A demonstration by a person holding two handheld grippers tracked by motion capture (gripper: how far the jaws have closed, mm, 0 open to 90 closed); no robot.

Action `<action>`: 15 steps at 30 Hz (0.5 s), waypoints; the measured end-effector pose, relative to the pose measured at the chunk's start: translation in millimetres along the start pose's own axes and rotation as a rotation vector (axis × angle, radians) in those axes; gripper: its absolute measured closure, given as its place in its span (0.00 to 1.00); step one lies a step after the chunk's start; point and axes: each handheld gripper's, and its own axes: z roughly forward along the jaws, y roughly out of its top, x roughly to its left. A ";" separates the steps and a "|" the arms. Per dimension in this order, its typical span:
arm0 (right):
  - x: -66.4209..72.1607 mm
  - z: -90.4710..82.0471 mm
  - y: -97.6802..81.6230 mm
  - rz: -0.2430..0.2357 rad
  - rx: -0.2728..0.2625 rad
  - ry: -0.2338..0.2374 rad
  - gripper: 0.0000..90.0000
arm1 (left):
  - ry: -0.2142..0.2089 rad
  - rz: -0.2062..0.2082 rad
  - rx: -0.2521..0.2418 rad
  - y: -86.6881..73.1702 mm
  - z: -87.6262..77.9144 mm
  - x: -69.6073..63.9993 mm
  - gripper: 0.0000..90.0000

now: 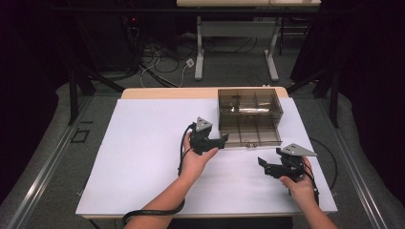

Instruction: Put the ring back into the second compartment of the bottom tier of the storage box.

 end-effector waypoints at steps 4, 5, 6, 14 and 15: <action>-0.1 0.5 0.3 0.018 -0.005 0.004 0.16 | 0.001 -0.004 -0.008 -4.3 -8.8 3.7 0.18; -0.2 0.2 0.2 0.019 -0.006 0.009 0.16 | 0.001 -0.002 -0.007 -5.5 -11.1 5.0 0.18; 0.0 0.0 0.3 0.022 -0.006 0.011 0.16 | 0.005 -0.001 -0.009 -6.7 -13.2 5.9 0.17; -1.4 1.7 -0.8 0.026 0.012 0.018 0.16 | -0.024 -0.057 -0.018 -14.6 -27.1 10.8 0.06; -1.2 1.5 -0.8 0.027 0.012 0.019 0.16 | -0.028 -0.061 -0.022 -15.7 -28.3 11.8 0.05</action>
